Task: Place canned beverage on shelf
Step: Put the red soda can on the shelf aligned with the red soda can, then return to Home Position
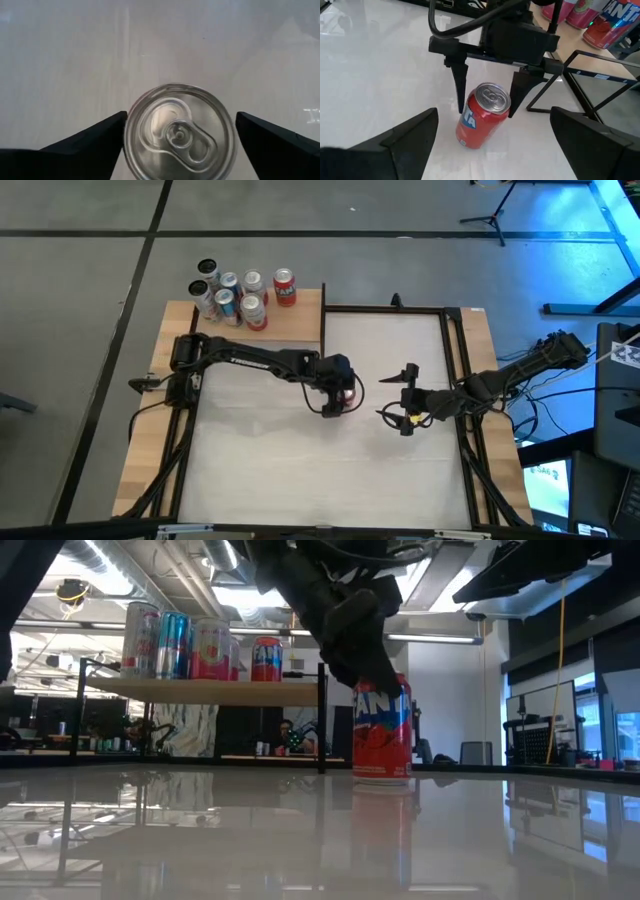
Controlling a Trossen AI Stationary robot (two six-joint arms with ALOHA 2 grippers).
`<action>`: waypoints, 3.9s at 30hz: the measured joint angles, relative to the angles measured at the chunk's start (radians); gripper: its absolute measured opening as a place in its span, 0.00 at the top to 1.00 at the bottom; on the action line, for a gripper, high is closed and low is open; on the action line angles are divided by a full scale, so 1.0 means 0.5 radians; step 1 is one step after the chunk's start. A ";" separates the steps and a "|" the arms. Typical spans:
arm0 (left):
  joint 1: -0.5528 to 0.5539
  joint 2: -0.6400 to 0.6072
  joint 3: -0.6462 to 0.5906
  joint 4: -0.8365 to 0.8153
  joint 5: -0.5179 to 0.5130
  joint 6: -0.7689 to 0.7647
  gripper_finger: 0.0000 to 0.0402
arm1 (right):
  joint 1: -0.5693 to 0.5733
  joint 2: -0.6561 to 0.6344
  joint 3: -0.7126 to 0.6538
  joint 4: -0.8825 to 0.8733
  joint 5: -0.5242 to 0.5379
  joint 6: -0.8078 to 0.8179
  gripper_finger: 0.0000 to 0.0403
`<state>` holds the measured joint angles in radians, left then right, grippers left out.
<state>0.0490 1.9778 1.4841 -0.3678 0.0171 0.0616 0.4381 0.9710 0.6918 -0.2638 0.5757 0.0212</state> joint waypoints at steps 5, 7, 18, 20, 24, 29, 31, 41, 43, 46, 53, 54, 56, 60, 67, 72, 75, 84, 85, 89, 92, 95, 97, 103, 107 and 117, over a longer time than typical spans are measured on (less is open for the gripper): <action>0.001 0.000 0.000 0.009 0.000 -0.026 0.23 | 0.000 0.000 0.000 -0.001 0.000 0.000 0.05; 0.001 0.000 0.000 0.009 -0.001 -0.073 0.29 | 0.000 0.000 0.000 -0.002 0.000 0.000 0.05; -0.040 -0.227 0.017 -0.218 -0.071 -0.181 0.32 | 0.001 0.000 0.000 -0.055 0.000 0.001 0.05; -0.060 -0.353 0.024 -0.274 -0.159 -0.227 0.32 | 0.001 0.000 0.000 -0.053 -0.008 0.002 0.05; -0.105 -0.608 0.025 -0.479 -0.350 -0.352 0.32 | 0.001 0.000 0.000 -0.054 -0.018 0.016 0.05; -0.113 -0.929 0.026 -0.748 -0.635 -0.490 0.31 | 0.001 0.000 0.000 -0.049 -0.018 0.017 0.05; -0.085 -1.008 0.026 -0.842 -0.733 -0.494 0.31 | 0.000 0.000 0.000 -0.047 -0.018 0.023 0.05; 0.285 -1.087 0.024 -0.915 -0.784 -0.375 0.30 | 0.000 0.000 0.000 -0.044 0.003 0.047 0.05; 0.371 -1.075 0.024 -0.916 -0.785 -0.369 0.30 | 0.000 0.000 0.000 -0.044 0.019 0.046 0.05; 0.496 -1.060 0.024 -0.923 -0.776 -0.378 0.30 | 0.001 0.000 0.000 -0.046 0.032 0.046 0.05; 0.713 -1.036 0.024 -0.896 -0.628 -0.375 0.30 | 0.001 0.035 0.000 -0.047 0.034 0.044 0.05; 0.732 -1.026 0.024 -0.901 -0.606 -0.371 0.30 | 0.001 0.044 0.000 -0.047 0.043 0.042 0.05; 0.762 -1.007 0.024 -0.903 -0.602 -0.367 0.30 | 0.001 0.057 0.000 -0.045 0.075 0.038 0.05; 0.820 -0.971 0.024 -0.912 -0.572 -0.320 0.30 | 0.000 0.067 0.000 -0.044 0.103 0.037 0.05; 0.858 -0.966 0.024 -0.916 -0.522 -0.273 0.30 | 0.000 0.068 0.000 -0.044 0.103 0.037 0.05; 0.909 -0.962 0.024 -0.972 -0.525 -0.259 0.30 | 0.001 0.068 0.000 -0.043 0.102 0.037 0.05; 0.925 -0.958 0.024 -0.979 -0.521 -0.259 0.30 | 0.000 0.068 0.000 -0.044 0.102 0.037 0.05; 0.923 -0.958 0.024 -0.979 -0.530 -0.259 0.24 | 0.001 0.068 0.001 -0.044 0.102 0.037 0.05; 0.923 -0.958 0.024 -0.980 -0.530 -0.256 0.23 | 0.000 0.068 0.001 -0.043 0.101 0.037 0.05; 0.923 -0.958 0.024 -0.978 -0.529 -0.180 0.18 | 0.000 0.068 0.001 -0.044 0.101 0.037 0.05; 0.923 -0.958 0.024 -0.978 -0.545 -0.168 0.15 | 0.001 0.068 0.001 -0.044 0.101 0.037 0.05; 0.921 -0.958 0.024 -0.974 -0.593 -0.151 0.13 | 0.000 0.067 0.001 -0.044 0.101 0.037 0.05; 0.921 -0.958 0.024 -0.963 -0.630 -0.149 0.12 | 0.001 0.067 0.001 -0.043 0.101 0.036 0.05; 0.923 -0.962 0.056 -0.962 -0.739 -0.112 0.12 | 0.000 0.067 0.002 -0.044 0.100 0.037 0.05; 0.897 -0.963 0.214 -0.958 -0.655 -0.102 0.12 | 0.001 0.066 0.002 -0.044 0.100 0.037 0.05; 0.473 -1.006 0.410 -0.998 -0.146 -0.188 0.12 | 0.000 0.066 0.002 -0.047 0.042 0.135 0.05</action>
<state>0.2857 1.4750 1.6892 -0.8666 -0.0559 -0.0323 0.4381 1.0042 0.6926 -0.2871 0.5967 0.0888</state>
